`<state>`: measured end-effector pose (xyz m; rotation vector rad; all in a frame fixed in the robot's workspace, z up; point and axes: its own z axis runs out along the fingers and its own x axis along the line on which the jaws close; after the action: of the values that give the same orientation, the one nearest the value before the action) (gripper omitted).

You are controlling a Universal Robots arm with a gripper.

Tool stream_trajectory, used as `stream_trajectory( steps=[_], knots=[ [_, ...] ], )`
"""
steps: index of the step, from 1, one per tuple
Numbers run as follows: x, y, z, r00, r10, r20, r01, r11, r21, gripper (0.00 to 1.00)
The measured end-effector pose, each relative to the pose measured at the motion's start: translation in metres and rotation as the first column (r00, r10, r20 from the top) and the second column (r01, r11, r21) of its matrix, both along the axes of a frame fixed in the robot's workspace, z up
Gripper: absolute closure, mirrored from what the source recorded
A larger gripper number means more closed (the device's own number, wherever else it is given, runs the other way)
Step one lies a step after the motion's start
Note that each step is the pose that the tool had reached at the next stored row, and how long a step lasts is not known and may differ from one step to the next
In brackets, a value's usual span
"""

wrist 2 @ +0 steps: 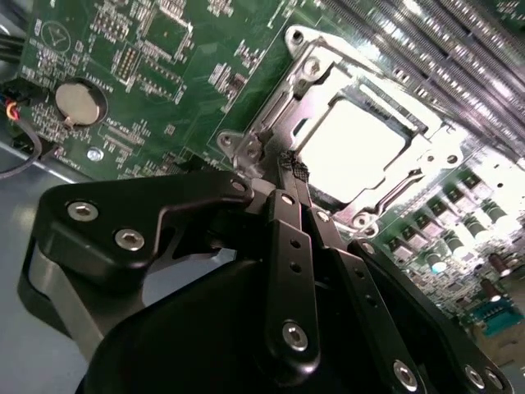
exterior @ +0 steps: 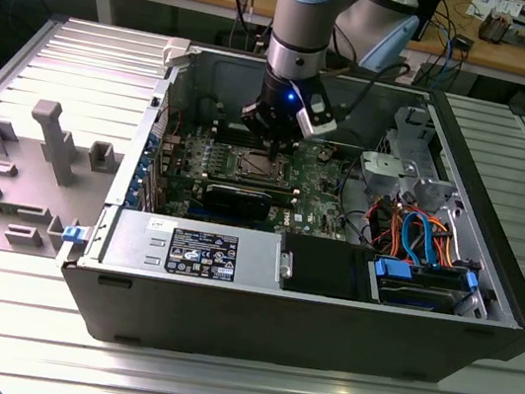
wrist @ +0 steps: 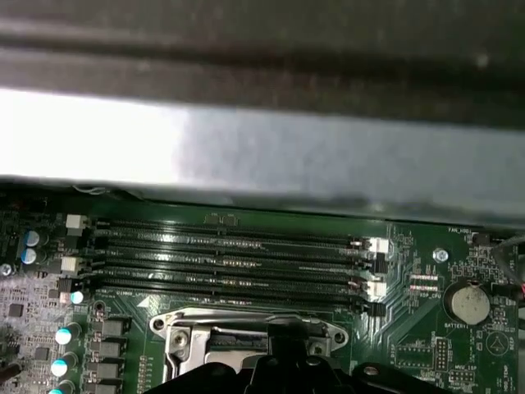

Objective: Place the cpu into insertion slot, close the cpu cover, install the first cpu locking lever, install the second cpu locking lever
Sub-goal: 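Install the second cpu locking lever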

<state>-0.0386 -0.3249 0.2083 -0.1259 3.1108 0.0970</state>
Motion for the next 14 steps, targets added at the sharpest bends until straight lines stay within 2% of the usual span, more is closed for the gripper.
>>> stream_trajectory(
  steps=[2,7,14],
  knots=[
    [0.0,-0.0012,0.0005,1.0,0.0,0.0,0.0,1.0,-0.0001,0.89],
    [0.0,-0.0022,0.0096,1.0,0.0,0.0001,0.0,1.0,0.0,0.89],
    [0.0,-0.0022,0.0097,1.0,0.0,0.0001,0.0,1.0,0.0,0.89]
  ],
)
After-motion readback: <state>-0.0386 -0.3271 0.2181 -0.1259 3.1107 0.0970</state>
